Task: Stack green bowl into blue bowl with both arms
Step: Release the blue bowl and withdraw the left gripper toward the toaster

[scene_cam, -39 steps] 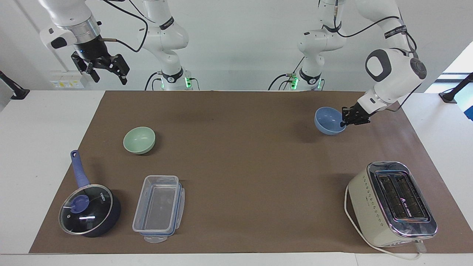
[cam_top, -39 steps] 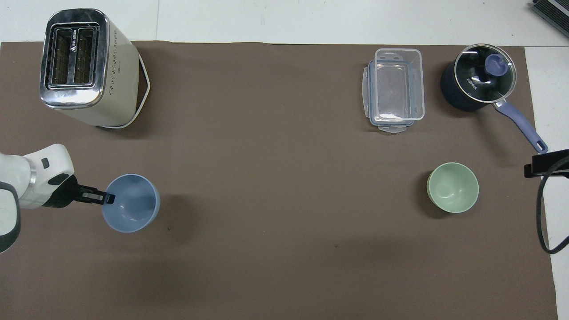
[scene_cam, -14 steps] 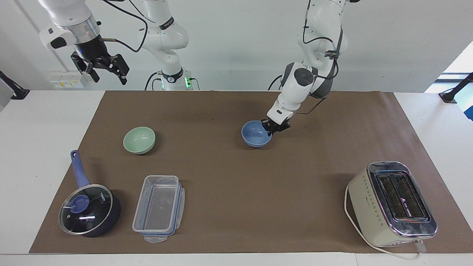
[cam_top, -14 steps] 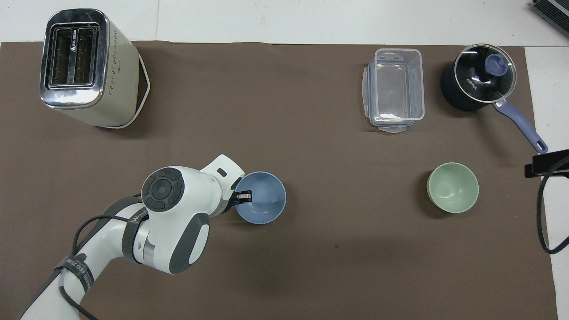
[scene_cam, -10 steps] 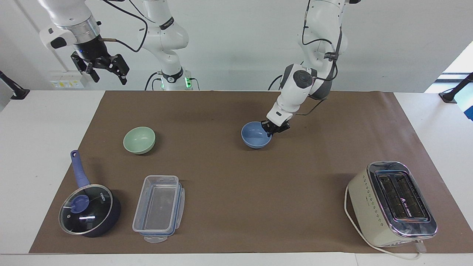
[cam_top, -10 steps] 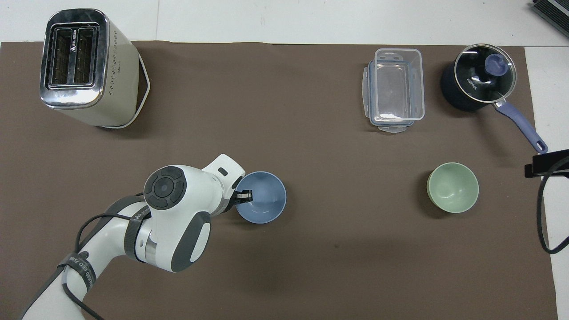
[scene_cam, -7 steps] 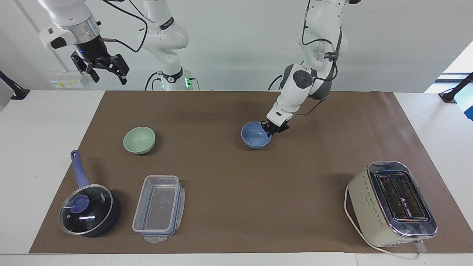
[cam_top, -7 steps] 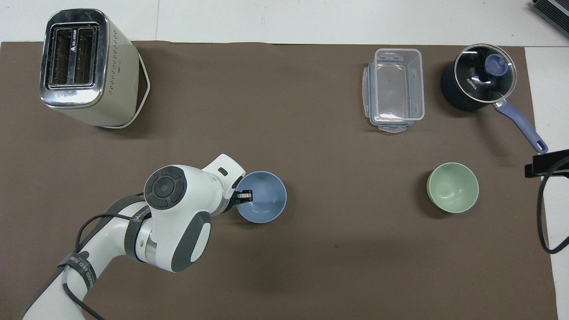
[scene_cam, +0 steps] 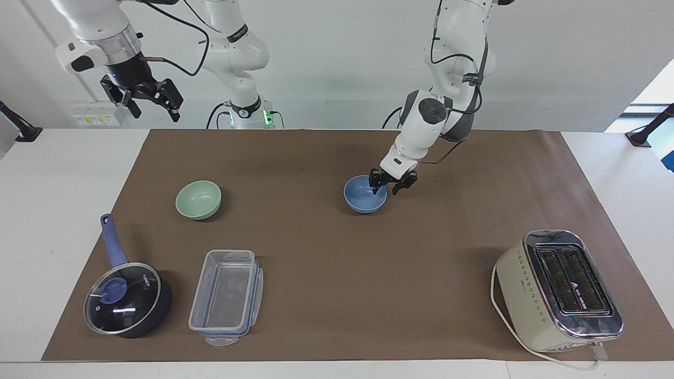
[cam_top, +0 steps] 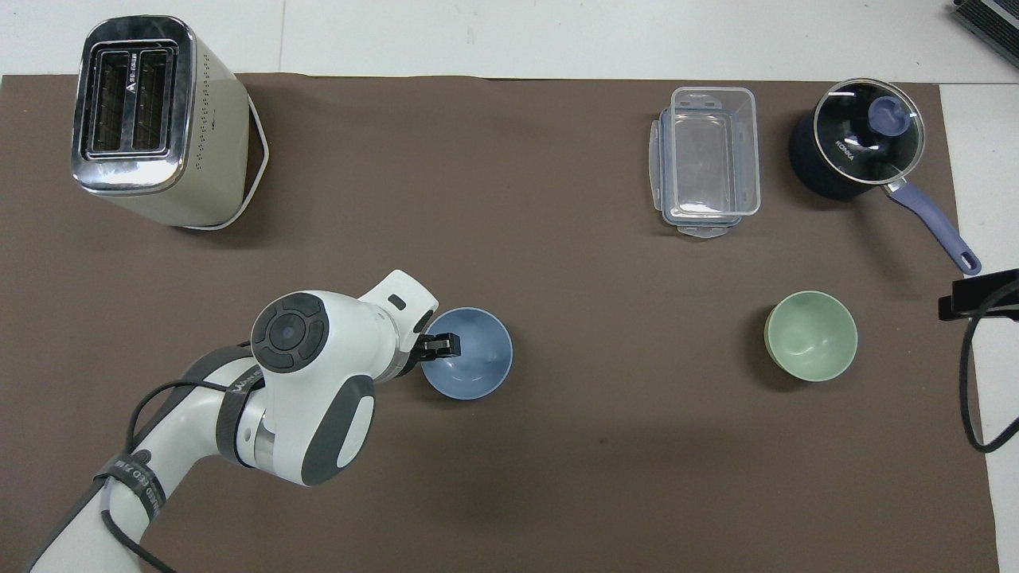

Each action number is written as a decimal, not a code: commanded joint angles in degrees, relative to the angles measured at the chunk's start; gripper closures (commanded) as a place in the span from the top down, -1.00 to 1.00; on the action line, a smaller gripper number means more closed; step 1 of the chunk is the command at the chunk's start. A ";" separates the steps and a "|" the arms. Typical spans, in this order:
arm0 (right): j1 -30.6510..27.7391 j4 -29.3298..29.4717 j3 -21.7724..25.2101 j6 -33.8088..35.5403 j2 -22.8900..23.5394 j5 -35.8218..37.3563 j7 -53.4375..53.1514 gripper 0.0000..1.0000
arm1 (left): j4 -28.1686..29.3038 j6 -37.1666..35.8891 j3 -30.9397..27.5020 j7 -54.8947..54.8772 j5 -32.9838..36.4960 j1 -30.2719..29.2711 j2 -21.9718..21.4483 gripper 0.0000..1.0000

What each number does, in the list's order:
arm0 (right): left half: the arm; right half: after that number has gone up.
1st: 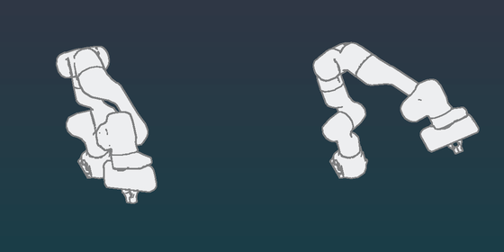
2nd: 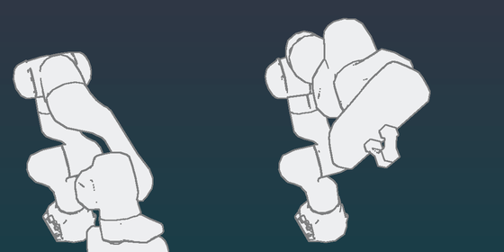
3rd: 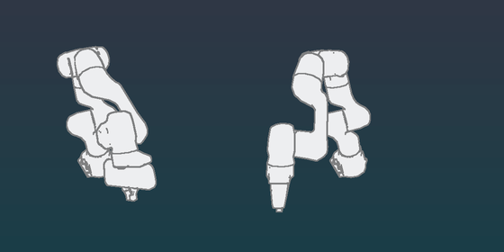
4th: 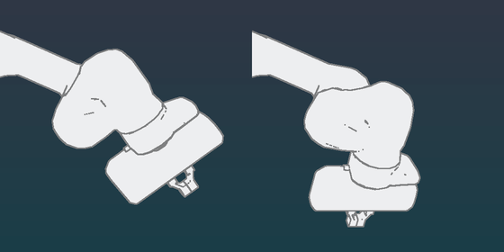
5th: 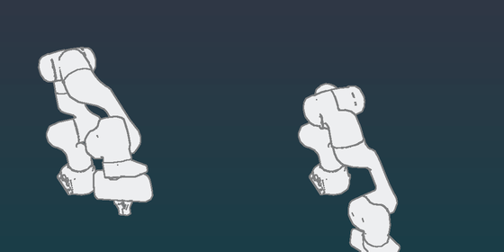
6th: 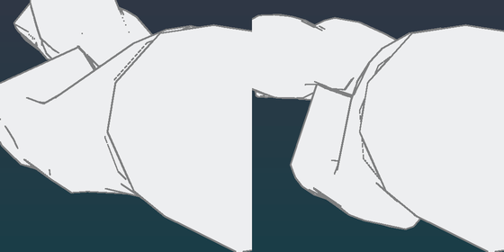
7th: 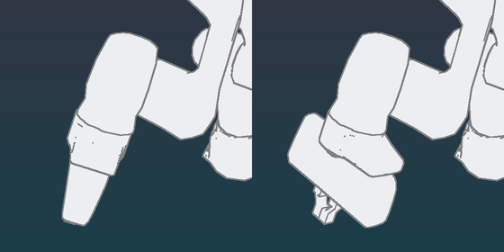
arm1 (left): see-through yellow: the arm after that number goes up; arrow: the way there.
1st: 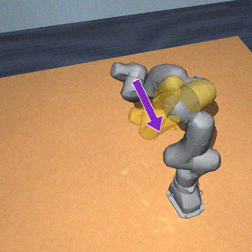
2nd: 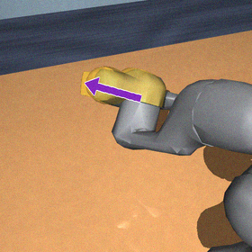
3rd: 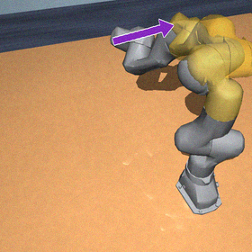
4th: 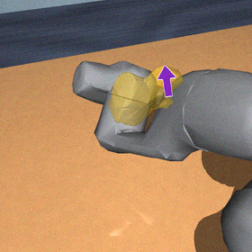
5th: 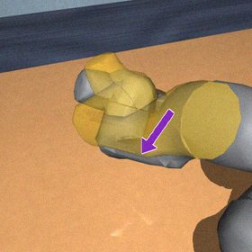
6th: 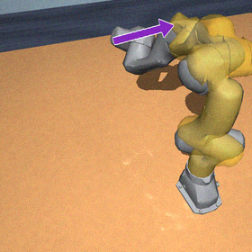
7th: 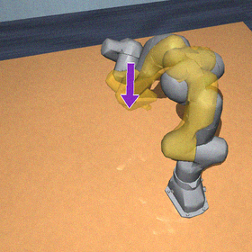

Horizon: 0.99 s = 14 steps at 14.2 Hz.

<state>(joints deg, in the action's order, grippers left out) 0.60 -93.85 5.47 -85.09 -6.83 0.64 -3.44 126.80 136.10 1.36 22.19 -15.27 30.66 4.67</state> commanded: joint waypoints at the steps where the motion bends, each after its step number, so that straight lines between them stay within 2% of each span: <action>1: -0.08 -6.85 -0.20 -7.25 -0.72 0.50 1.86 1.00 | -0.15 -5.83 -0.66 -2.92 3.56 -2.43 -5.70 1.00; 3: 0.10 -10.90 -0.20 -11.39 0.15 0.50 2.73 1.00 | -1.02 -9.78 -0.75 -6.70 5.51 -4.37 -9.31 1.00; 4: 0.01 -13.61 -0.20 -14.37 0.85 0.41 4.30 1.00 | -3.29 -13.11 -0.66 -8.98 5.86 -6.99 -10.11 1.00; 7: -1.30 -20.48 -0.11 -24.74 4.10 0.41 7.82 1.00 | -12.69 -24.97 -0.57 -15.66 8.05 -12.18 -9.94 1.00; 10: -3.24 -28.47 -0.20 -36.60 6.31 0.32 10.38 1.00 | -19.99 -30.26 -0.66 -22.09 8.85 -17.02 -9.06 1.00; 12: -4.11 -31.21 -0.11 -39.43 6.83 0.32 13.09 1.00 | -24.21 -32.38 -0.75 -22.45 11.29 -17.74 -9.06 1.00; 14: -6.66 -34.54 -0.11 -45.83 8.67 0.32 19.14 1.00 | -29.12 -35.44 -0.75 -24.90 13.86 -19.32 -8.71 1.00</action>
<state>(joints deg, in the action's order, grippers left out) -3.65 -124.52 5.63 -126.02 2.00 0.64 10.48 103.88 105.06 -0.01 -0.62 -3.88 12.76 -5.77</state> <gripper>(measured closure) 0.000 0.000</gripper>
